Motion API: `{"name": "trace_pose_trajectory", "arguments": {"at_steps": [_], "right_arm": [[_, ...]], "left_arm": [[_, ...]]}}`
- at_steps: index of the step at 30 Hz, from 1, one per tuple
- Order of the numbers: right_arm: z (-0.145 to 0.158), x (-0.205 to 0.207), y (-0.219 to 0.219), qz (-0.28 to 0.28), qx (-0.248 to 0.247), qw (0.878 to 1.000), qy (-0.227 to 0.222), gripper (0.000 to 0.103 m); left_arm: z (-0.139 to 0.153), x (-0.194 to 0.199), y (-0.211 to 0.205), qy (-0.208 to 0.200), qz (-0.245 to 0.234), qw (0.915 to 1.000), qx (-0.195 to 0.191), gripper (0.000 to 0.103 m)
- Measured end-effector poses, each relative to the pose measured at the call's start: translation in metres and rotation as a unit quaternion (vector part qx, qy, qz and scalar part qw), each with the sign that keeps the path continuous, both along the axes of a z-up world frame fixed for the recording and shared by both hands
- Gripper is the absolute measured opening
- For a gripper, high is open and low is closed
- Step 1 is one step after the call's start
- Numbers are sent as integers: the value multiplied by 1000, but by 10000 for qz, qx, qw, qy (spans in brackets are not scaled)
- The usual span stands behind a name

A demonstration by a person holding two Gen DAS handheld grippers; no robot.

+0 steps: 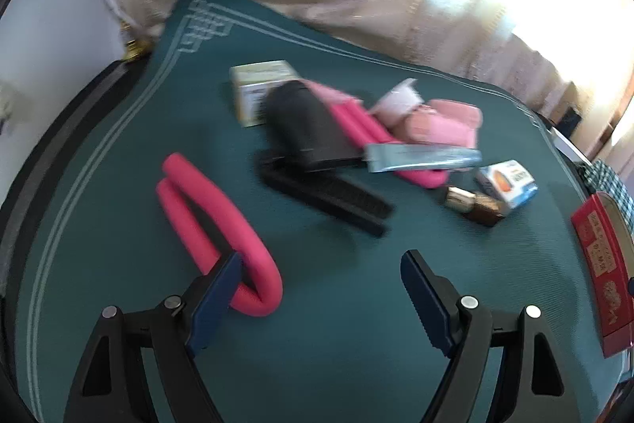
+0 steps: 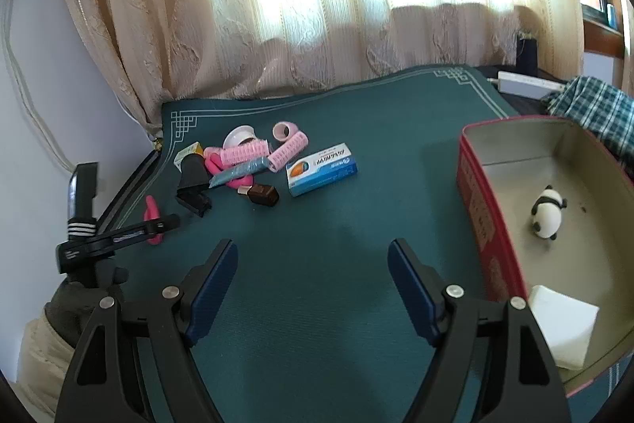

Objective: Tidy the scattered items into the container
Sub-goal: 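Move the left gripper to the pink foam curler and grasp it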

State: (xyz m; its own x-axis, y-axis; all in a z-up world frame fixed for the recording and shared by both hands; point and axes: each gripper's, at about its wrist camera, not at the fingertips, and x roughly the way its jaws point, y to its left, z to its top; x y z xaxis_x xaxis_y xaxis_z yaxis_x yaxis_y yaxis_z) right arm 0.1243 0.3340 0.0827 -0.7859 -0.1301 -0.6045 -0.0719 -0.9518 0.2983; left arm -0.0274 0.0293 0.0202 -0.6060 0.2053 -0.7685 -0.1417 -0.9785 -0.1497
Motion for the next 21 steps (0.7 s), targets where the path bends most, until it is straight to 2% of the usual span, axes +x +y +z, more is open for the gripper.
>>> {"name": "trace_pose_trajectory", "arguments": {"at_steps": [9, 12, 21], "right_arm": [[-9, -9, -2, 108, -130, 9998, -78, 81], [-10, -11, -2, 116, -144, 9998, -91, 81], [-16, -14, 0, 140, -231, 9995, -136, 81]], "left_arm": [[0, 7, -60, -71, 681, 9976, 63, 84], [1, 10, -68, -50, 756, 9970, 151, 84], [3, 2, -76, -44, 994, 9950, 27, 84]]}}
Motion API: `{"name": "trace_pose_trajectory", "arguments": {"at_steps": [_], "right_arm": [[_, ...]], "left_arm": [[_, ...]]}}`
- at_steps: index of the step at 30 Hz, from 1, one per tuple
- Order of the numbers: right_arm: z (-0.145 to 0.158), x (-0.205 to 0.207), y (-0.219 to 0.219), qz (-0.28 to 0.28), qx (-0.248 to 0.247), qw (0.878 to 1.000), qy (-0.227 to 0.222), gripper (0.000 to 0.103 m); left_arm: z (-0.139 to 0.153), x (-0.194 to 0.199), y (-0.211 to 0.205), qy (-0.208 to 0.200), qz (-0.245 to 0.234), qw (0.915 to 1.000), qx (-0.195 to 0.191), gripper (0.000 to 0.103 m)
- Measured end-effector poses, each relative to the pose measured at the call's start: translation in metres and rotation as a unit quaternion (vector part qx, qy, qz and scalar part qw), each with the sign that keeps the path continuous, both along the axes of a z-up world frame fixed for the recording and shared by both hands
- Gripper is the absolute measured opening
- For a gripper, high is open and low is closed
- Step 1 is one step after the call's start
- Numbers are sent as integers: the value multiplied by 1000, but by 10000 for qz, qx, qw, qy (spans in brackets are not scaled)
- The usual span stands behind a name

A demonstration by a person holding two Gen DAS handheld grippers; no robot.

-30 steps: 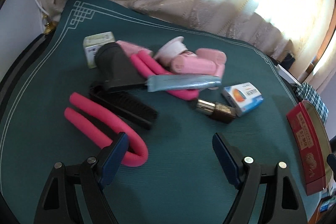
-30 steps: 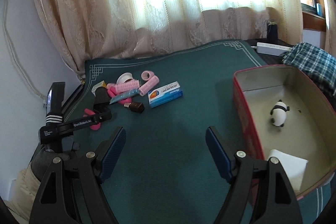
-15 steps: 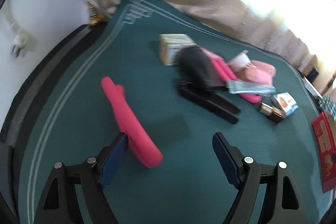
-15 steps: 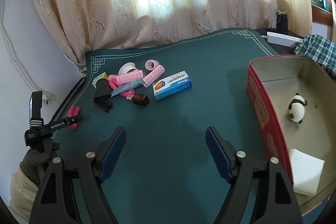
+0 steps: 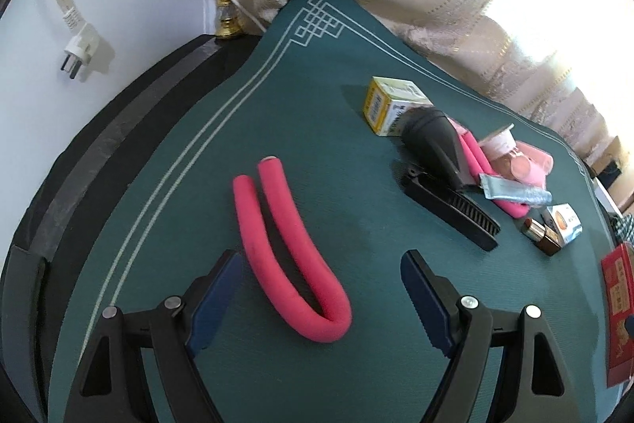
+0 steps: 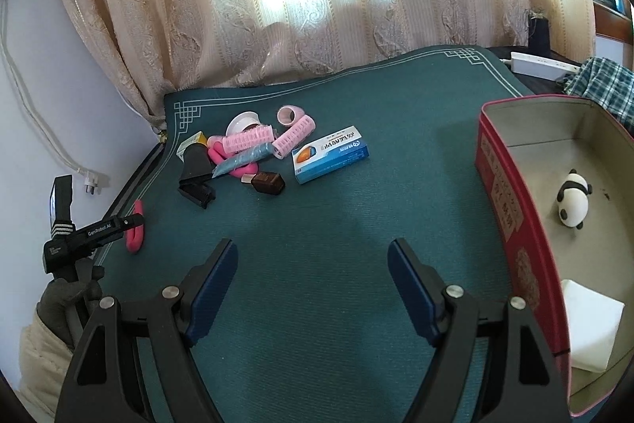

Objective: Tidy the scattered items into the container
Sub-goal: 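Move the left gripper to the pink foam curler and grasp it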

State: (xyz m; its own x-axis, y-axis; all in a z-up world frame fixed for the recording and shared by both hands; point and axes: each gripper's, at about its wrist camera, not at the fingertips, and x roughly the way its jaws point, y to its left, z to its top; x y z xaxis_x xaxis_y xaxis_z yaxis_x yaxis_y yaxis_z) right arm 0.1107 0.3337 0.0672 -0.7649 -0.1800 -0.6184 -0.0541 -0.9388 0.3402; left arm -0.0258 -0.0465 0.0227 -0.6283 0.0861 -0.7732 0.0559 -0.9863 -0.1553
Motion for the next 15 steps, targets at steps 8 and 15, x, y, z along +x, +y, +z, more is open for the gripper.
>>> {"name": "trace_pose_trajectory", "arguments": {"at_steps": [8, 15], "right_arm": [[-7, -3, 3, 4, -104, 9999, -40, 81], [-11, -5, 6, 17, -144, 9999, -70, 81]], "left_arm": [[6, -9, -11, 127, 335, 9989, -297, 84], [-20, -34, -14, -210, 486, 9973, -518, 80]]}}
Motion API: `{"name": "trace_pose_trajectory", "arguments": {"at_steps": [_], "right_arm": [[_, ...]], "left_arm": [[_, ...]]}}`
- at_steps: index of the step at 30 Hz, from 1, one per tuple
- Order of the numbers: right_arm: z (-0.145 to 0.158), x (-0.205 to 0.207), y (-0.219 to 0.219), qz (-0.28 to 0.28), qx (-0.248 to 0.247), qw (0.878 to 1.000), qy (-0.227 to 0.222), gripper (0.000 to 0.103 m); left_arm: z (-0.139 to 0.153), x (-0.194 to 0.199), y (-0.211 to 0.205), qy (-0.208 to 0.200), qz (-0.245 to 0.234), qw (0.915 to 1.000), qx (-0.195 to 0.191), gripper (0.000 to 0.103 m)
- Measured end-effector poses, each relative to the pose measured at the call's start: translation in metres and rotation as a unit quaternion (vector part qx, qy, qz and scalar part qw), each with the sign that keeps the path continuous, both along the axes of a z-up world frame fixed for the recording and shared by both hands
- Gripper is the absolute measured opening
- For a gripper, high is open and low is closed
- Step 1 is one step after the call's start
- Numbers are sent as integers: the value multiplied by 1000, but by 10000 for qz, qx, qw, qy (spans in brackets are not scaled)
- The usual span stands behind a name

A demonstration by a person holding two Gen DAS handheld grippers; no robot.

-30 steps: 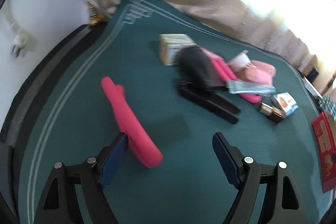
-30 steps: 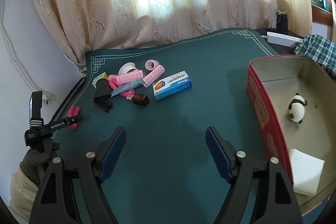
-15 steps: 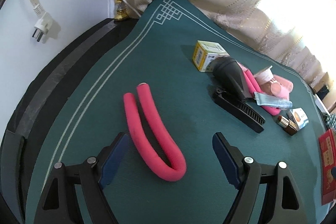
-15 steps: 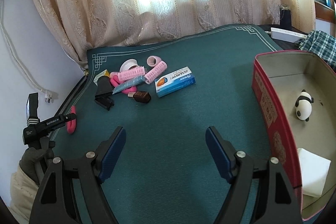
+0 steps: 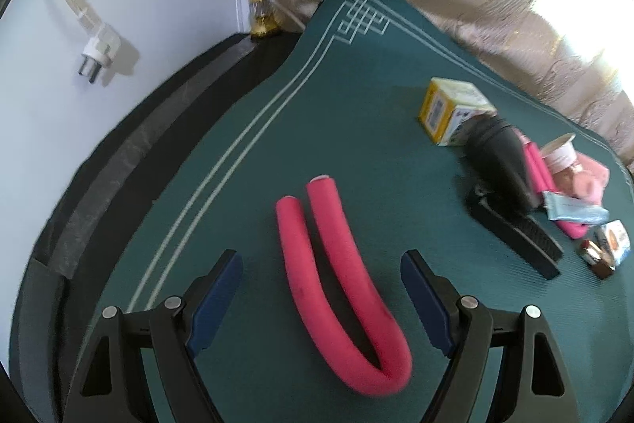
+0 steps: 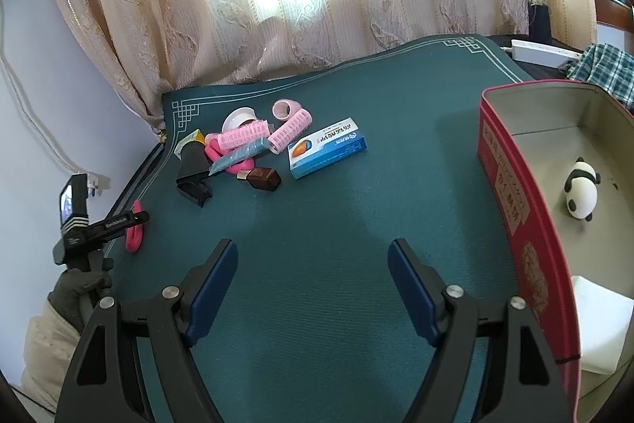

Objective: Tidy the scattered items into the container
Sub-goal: 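Move the left gripper to the pink foam curler and grasp it, then grasp the blue-white medicine box with the right gripper and lift it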

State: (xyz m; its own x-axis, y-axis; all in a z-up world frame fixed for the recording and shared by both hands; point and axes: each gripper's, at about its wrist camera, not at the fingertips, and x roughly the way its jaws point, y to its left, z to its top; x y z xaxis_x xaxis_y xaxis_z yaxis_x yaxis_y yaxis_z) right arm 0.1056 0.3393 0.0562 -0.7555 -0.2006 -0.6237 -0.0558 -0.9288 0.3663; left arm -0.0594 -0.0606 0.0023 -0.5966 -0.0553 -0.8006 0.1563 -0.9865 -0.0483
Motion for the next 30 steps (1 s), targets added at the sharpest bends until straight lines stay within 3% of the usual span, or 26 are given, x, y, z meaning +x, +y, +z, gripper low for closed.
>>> {"name": "trace_pose_trajectory", "arguments": {"at_steps": [2, 5, 6, 9, 16, 23, 30], "right_arm": [[-1, -1, 2, -19, -17, 10000, -27, 81], [-3, -4, 2, -30, -16, 10000, -72, 81], [-3, -6, 1, -31, -2, 10000, -83, 81], [-2, -10, -3, -11, 39, 9999, -123, 81], [1, -32, -12, 44, 120, 9996, -233, 81], [-2, -85, -13, -81, 384, 9985, -386, 81], [-17, -142, -8, -208, 687, 9953, -646, 81]], "left_arm": [[2, -3, 0, 87, -29, 9999, 48, 54], [2, -7, 5, 99, -109, 9999, 25, 37], [2, -7, 7, 108, -186, 9997, 96, 35], [4, -3, 22, 143, -541, 9978, 346, 34], [4, 8, 59, 194, -1319, 9898, 494, 34], [7, 14, 63, 269, -1551, 9839, 847, 34], [11, 22, 66, 332, -1754, 9792, 965, 34]]}}
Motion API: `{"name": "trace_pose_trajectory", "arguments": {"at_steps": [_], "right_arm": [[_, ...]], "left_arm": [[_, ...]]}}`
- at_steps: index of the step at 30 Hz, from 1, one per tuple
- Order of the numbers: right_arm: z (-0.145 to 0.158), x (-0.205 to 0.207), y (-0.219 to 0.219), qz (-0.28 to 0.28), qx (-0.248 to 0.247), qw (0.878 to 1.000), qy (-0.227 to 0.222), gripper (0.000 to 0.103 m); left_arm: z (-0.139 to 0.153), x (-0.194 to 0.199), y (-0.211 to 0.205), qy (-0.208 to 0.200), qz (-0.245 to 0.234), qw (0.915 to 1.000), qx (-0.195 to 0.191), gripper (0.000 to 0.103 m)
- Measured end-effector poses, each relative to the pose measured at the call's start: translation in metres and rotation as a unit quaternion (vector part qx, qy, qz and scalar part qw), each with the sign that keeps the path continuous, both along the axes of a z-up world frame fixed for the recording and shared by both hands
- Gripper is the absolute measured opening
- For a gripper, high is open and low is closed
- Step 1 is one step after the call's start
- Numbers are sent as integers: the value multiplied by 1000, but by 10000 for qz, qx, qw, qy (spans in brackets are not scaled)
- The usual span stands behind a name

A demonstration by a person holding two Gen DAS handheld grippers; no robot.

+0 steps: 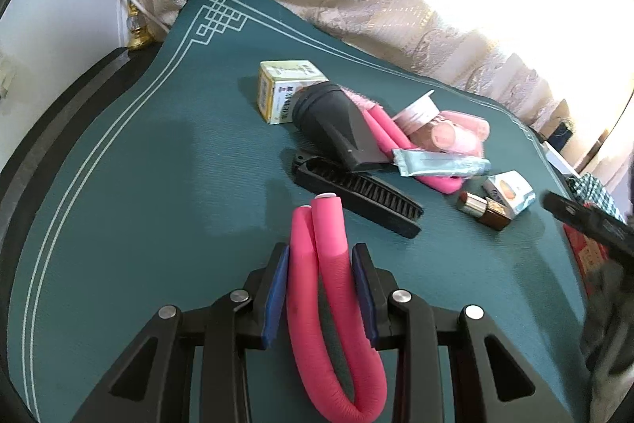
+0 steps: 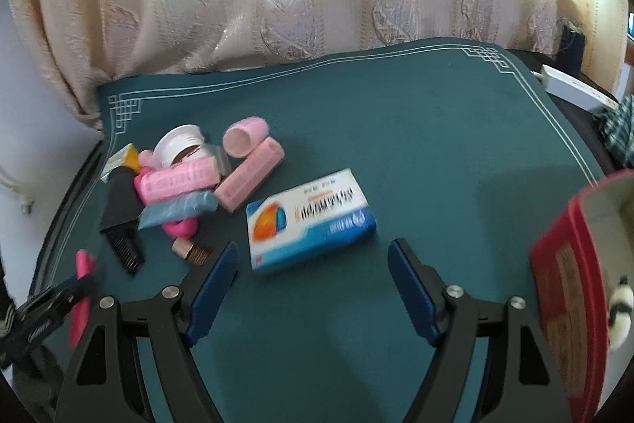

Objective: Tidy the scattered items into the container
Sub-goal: 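Grasp the blue-white medicine box with the right gripper and lift it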

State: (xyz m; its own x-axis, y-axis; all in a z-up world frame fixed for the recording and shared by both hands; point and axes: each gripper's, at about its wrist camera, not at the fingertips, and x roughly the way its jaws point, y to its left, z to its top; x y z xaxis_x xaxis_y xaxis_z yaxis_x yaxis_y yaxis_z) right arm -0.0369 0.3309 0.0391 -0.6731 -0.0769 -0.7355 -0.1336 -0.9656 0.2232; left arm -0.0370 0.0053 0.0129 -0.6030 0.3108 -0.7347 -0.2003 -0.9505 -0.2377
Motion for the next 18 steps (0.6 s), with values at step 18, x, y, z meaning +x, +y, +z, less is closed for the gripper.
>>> {"name": "trace_pose_trajectory", "arguments": {"at_steps": [18], "right_arm": [[1, -42, -16, 478, 842, 9947, -341, 94]], "left_arm": [[-2, 1, 5, -54, -56, 10000, -17, 34]]}}
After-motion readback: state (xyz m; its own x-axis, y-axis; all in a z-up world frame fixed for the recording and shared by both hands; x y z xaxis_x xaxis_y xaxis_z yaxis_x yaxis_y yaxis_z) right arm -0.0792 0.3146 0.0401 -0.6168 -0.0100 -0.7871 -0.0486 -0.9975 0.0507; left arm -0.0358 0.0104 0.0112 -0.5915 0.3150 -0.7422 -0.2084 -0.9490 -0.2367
